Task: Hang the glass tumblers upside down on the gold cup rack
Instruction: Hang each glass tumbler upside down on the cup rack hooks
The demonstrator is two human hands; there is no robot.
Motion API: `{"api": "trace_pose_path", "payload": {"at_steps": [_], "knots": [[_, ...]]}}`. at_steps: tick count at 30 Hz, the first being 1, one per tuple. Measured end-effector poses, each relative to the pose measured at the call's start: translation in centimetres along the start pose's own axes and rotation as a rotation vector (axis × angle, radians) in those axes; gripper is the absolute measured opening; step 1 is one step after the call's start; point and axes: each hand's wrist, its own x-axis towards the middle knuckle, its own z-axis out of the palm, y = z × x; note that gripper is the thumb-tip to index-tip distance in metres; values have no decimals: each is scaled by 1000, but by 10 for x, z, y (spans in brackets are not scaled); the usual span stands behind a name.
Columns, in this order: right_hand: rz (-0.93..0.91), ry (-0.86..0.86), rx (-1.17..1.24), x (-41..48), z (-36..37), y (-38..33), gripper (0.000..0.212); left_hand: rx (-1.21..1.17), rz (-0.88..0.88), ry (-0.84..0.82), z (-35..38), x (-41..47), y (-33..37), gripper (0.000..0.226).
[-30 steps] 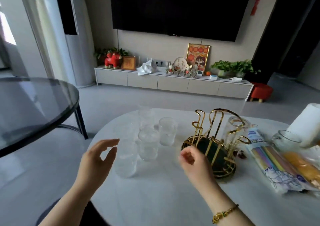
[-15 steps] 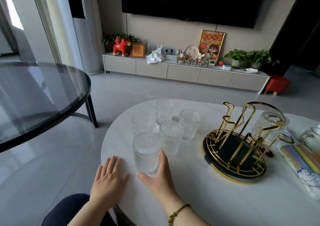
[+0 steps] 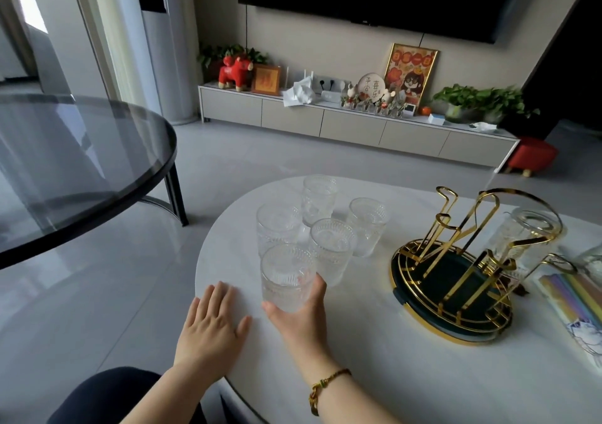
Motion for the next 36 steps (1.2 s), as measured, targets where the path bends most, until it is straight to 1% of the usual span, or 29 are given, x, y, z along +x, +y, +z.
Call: {"api": "trace_pose_path", "payload": {"at_steps": [3,5,7,9,11,13,15,17,19,21,22,24,27,29,31,32,34,36], "knots": [[13,17,40,-13,-11,-3,72,-2,19,-11,-4,0,-1,62],[6,24,62,-22,-24,-7,73,-7,38,-35,-12,0,-2,63],[-18,29,84,-30,-44,-12,74,-69,35,-36,-24,-1,3,64],[-54,37,96,-35,-64,-15,70,-189,5,63,-37,-5,13,61],[-66,67,130,-39,-86,-18,69,-323,42,228,-52,-10,34,53],[-56,103,187,-42,-109,-20,69,-421,160,355,-65,-13,66,43],[-27,144,227,-44,-133,-17,72,-489,336,409,-78,-15,107,38],[-5,188,250,-46,-156,-12,75,-502,515,398,-89,-14,151,36],[-20,213,252,-49,-179,-7,72,-475,690,359,-96,-11,198,37],[-37,247,226,-54,-201,-5,68,-424,823,318,-100,-6,240,40],[-43,268,218,-56,-210,-5,67,-392,860,295,-102,-2,258,43],[-54,292,183,-59,-230,-1,69,-323,887,237,-103,4,289,48],[-76,311,174,-59,-257,2,76,-236,879,159,-101,14,318,52],[-91,327,169,-57,-269,2,69,-184,876,108,-99,19,326,50],[-86,349,182,-54,-278,4,59,-130,883,58,-94,23,328,42],[-79,363,202,-53,-281,6,59,-111,888,52,-92,25,327,38],[-14,404,250,-51,-287,9,71,-107,900,71,-91,27,325,37],[61,444,233,-50,-294,12,80,-151,907,82,-93,30,325,43]]}}
